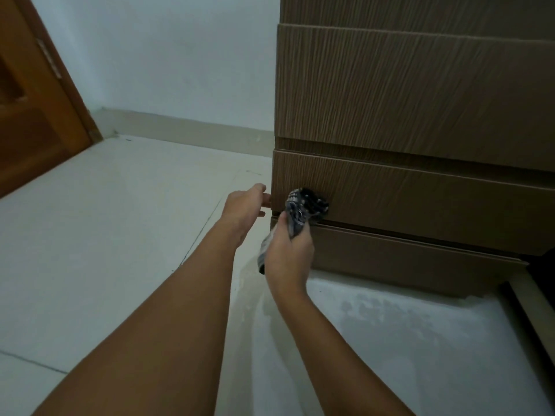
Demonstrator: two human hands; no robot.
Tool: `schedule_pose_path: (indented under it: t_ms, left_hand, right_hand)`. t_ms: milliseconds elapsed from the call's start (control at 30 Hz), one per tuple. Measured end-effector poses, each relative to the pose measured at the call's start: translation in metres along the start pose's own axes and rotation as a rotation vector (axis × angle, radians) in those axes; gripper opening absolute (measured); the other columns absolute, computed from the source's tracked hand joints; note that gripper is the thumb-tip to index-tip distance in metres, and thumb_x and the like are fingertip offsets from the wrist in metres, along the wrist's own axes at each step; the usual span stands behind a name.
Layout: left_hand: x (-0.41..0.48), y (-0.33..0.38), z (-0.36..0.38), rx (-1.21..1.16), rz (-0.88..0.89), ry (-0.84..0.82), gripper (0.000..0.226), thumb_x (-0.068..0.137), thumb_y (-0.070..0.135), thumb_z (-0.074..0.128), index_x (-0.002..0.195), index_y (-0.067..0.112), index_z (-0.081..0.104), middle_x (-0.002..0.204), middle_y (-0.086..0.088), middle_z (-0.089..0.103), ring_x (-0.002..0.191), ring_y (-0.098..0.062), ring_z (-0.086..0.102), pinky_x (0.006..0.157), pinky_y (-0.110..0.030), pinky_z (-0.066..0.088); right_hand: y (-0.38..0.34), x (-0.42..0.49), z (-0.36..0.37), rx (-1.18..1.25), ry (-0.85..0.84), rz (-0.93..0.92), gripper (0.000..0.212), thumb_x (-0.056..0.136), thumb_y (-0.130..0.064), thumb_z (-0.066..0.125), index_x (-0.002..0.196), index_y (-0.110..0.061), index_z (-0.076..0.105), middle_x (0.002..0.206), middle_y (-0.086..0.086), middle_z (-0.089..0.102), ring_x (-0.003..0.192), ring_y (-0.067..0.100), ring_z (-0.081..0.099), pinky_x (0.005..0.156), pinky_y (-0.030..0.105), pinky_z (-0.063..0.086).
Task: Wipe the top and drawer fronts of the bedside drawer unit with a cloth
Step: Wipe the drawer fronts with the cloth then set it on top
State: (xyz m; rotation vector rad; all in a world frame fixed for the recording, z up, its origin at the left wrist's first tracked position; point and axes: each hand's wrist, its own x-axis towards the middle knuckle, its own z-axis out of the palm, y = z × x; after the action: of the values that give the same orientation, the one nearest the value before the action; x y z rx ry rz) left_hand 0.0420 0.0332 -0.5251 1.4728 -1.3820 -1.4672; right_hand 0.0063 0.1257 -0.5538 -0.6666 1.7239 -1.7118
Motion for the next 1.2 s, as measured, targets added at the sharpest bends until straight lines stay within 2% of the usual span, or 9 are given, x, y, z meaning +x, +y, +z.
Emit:
schedule_pose_path:
  t_ms: [67,167,267,500,733,900,967,1067,1200]
  left_hand:
    - [-0.003,-0.001,-0.007,0.015,-0.018,-0.052,0.034,0.097,0.034,0.042,0.096,0.013,0.068,0.095,-0.001,0.07,0.09,-0.018,0.062,0.083,-0.036,0.048]
    - [-0.006,0.0,-0.025,0.005,-0.055,0.012,0.029,0.095,0.031,0.041,0.086,0.017,0.064,0.093,-0.007,0.067,0.082,-0.02,0.059,0.075,-0.034,0.045]
    - [-0.015,0.002,-0.05,0.002,-0.082,-0.001,0.031,0.091,0.032,0.037,0.085,0.018,0.064,0.091,-0.006,0.067,0.083,-0.024,0.06,0.084,-0.039,0.047]
    - [-0.044,0.021,-0.076,-0.106,-0.103,-0.306,0.034,0.081,0.035,0.043,0.097,0.011,0.06,0.086,-0.009,0.055,0.08,-0.025,0.052,0.079,-0.037,0.042]
    - [-0.074,0.066,-0.064,-0.288,0.097,-0.273,0.022,0.093,0.027,0.047,0.098,0.014,0.063,0.09,-0.006,0.065,0.084,-0.024,0.063,0.078,-0.039,0.052]
    - [-0.058,0.034,-0.024,0.014,-0.029,0.137,0.03,0.097,0.023,0.049,0.12,0.009,0.061,0.105,-0.009,0.066,0.093,-0.025,0.065,0.078,-0.035,0.052]
    - [-0.051,0.011,-0.006,0.15,-0.037,0.157,0.034,0.097,0.019,0.049,0.127,0.009,0.06,0.114,-0.009,0.064,0.102,-0.027,0.061,0.079,-0.034,0.049]
    - [-0.046,-0.011,0.013,0.257,-0.042,0.108,0.046,0.096,0.021,0.051,0.141,0.01,0.049,0.142,-0.009,0.051,0.126,-0.03,0.049,0.103,-0.041,0.045]
    - [-0.037,-0.027,0.031,0.274,0.03,0.08,0.041,0.099,0.018,0.046,0.139,0.01,0.051,0.141,-0.01,0.054,0.119,-0.025,0.054,0.099,-0.032,0.044]
  right_hand:
    - [-0.003,-0.002,0.01,-0.044,-0.13,0.039,0.033,0.1,-0.036,0.047,0.13,-0.026,0.056,0.115,-0.006,0.065,0.109,0.014,0.06,0.098,0.039,0.048]
    - [-0.013,0.001,0.017,-0.063,-0.326,0.104,0.019,0.097,-0.041,0.05,0.108,-0.031,0.062,0.106,-0.004,0.07,0.1,0.016,0.066,0.094,0.042,0.051]
    - [-0.031,0.006,0.009,-0.047,-0.407,0.095,0.009,0.097,-0.035,0.053,0.091,-0.033,0.06,0.096,-0.003,0.071,0.091,0.018,0.068,0.083,0.035,0.054]
    - [-0.096,0.005,-0.025,-0.041,-0.527,0.058,0.011,0.096,-0.025,0.055,0.093,-0.022,0.065,0.1,0.01,0.074,0.091,0.027,0.072,0.087,0.044,0.056]
    - [-0.174,0.018,-0.077,-0.404,-0.684,-0.178,0.019,0.099,-0.034,0.05,0.105,-0.022,0.062,0.105,0.006,0.071,0.095,0.023,0.068,0.09,0.038,0.051]
    - [-0.158,0.029,-0.119,-0.856,-0.617,-0.253,0.015,0.098,-0.034,0.048,0.101,-0.025,0.06,0.086,-0.002,0.063,0.074,0.017,0.059,0.064,0.032,0.044]
    - [-0.133,0.036,-0.126,-1.057,-0.566,-0.24,0.018,0.096,-0.038,0.049,0.105,-0.026,0.059,0.093,-0.002,0.063,0.081,0.019,0.061,0.072,0.035,0.05]
    - [-0.103,0.037,-0.134,-1.244,-0.477,-0.274,0.017,0.096,-0.029,0.047,0.11,-0.022,0.056,0.102,0.003,0.064,0.087,0.024,0.06,0.079,0.039,0.051]
    - [-0.074,0.035,-0.139,-1.325,-0.286,-0.423,0.026,0.099,-0.021,0.045,0.125,-0.02,0.049,0.111,0.004,0.066,0.093,0.026,0.063,0.075,0.036,0.048]
